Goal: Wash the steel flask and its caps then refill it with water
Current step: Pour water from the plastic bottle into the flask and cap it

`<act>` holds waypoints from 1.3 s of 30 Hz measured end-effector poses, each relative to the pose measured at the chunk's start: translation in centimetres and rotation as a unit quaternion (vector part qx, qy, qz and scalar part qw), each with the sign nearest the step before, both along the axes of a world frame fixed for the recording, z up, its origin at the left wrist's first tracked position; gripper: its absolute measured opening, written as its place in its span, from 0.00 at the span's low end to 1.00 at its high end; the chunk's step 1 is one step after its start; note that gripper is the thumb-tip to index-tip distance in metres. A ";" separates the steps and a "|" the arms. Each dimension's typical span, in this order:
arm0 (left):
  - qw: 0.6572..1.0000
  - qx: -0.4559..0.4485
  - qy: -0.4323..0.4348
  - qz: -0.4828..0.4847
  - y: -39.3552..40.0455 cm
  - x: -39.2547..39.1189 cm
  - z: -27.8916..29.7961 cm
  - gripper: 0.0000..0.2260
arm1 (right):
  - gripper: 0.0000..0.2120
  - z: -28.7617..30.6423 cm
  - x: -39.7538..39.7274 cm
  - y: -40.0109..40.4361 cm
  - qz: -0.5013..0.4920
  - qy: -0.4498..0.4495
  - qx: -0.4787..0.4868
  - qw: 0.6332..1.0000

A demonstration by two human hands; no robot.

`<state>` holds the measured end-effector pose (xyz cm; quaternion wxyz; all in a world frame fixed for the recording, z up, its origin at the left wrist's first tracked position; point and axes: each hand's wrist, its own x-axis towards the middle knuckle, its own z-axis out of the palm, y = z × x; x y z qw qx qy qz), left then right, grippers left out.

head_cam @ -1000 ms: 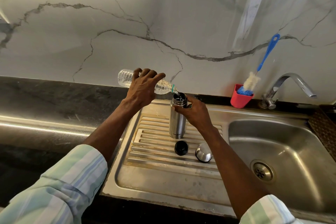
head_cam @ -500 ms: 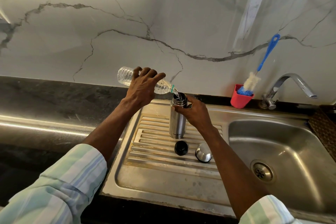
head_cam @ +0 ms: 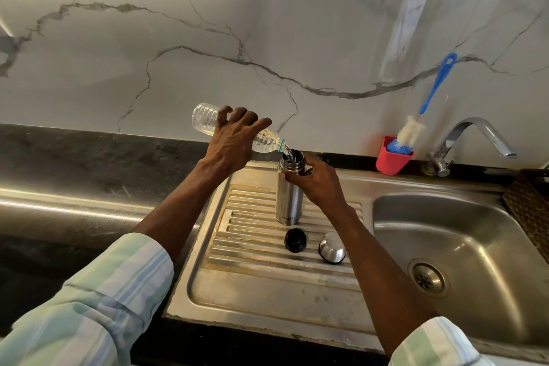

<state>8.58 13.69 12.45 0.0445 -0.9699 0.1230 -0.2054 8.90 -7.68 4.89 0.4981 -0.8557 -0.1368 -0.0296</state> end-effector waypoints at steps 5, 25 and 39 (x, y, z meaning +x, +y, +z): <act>1.000 0.004 0.000 0.003 -0.1 -0.1 0.2 0.33 | 0.27 0.0 0.0 -0.1 0.003 0.002 -0.002 1.000; 1.000 0.023 -0.015 0.006 -0.2 -0.1 1.5 0.33 | 0.26 0.2 -0.1 0.0 0.005 0.006 0.000 1.000; 0.998 0.053 -0.042 0.009 -0.9 0.0 1.8 0.32 | 0.25 0.5 -0.4 0.1 0.006 0.008 0.002 1.000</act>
